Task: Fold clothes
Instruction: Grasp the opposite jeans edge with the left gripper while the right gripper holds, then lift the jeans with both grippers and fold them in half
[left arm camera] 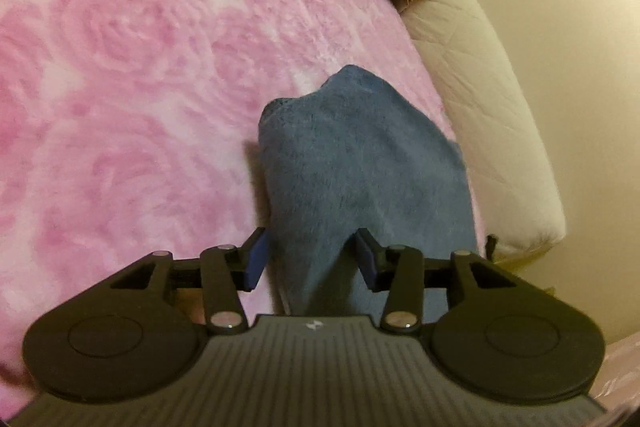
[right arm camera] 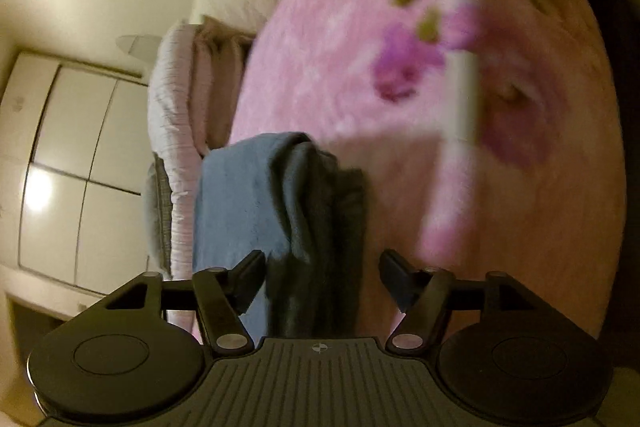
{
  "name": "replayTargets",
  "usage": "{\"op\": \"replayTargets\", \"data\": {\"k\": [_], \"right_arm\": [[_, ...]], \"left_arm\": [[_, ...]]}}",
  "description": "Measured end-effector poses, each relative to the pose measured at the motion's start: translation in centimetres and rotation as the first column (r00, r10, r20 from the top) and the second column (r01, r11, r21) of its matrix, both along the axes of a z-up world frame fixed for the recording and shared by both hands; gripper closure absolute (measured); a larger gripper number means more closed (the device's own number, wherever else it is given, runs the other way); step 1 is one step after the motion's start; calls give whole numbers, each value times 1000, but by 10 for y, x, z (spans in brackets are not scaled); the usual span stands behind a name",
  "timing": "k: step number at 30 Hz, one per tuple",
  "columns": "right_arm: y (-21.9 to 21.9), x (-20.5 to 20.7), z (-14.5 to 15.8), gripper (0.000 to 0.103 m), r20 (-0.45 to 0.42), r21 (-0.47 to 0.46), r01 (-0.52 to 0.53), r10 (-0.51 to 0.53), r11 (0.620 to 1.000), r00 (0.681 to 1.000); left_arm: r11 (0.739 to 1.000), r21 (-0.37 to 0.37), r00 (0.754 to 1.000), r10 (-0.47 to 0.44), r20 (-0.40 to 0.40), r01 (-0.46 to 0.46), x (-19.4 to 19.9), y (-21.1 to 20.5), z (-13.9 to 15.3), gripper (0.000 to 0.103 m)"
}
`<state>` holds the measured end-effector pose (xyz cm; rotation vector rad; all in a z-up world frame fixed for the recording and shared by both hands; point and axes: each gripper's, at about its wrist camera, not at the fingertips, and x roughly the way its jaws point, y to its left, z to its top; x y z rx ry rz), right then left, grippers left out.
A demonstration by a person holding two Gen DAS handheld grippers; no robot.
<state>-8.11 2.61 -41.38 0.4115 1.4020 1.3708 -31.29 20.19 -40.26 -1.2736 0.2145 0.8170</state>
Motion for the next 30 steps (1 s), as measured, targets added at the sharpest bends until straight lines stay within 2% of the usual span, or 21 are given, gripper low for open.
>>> {"op": "replayTargets", "data": {"k": [1, 3, 4, 8, 11, 12, 14, 15, 18, 21, 22, 24, 28, 29, 30], "right_arm": [[10, -2, 3, 65, 32, -13, -13, 14, 1000, 999], [35, 1, 14, 72, 88, -57, -55, 60, 997, 994], [48, 3, 20, 74, 115, -80, -75, 84, 994, 990], [99, 23, 40, 79, 256, -17, -139, 139, 990, 957], [153, 40, 41, 79, 326, 14, -220, 203, 975, 923], [171, 45, 36, 78, 323, 2, -251, 237, 968, 916], [175, 55, 30, 77, 243, -31, -276, 275, 961, 930], [171, 61, 29, 74, 199, -22, -270, 269, 963, 942], [126, 61, 35, 54, 210, 17, -228, 220, 973, 953], [72, 58, 42, 47, 232, 53, -189, 172, 981, 957], [56, 50, 43, 46, 248, 52, -190, 172, 980, 953], [23, 34, 46, 44, 280, 49, -194, 173, 980, 944], [3, -3, 49, 44, 397, 54, -216, 177, 975, 900], [3, -9, 50, 61, 424, 47, -227, 186, 973, 886], [7, -15, 52, 82, 452, 32, -255, 213, 966, 866]], "left_arm": [[1000, 7, 1000, -6, -1, 6, 2, 1, 0, 67], [999, 40, 999, -24, -35, 26, 8, -3, 4, 68], [998, 53, 998, -35, -50, 37, 11, -5, 5, 69], [993, 44, 993, -110, -33, 112, 37, -23, 1, 69], [986, 49, 987, -158, -16, 159, 71, -35, -3, 68], [985, 61, 986, -163, -29, 164, 80, -38, -3, 68], [982, 74, 984, -172, -50, 175, 87, -41, -2, 68], [981, 76, 983, -176, -56, 180, 86, -42, -1, 68], [980, 67, 982, -185, -36, 187, 57, -45, -1, 71], [984, 111, 987, -132, -90, 142, 21, -48, 7, 69], [986, 116, 991, -110, -82, 119, 12, -46, 8, 67], [983, 128, 990, -120, -72, 129, 13, -36, 8, 64], [977, 153, 989, -141, -53, 148, 17, -16, 6, 66], [975, 160, 988, -146, -48, 152, 18, -11, 6, 79], [974, 166, 987, -152, -44, 157, 19, -6, 6, 81]]}}
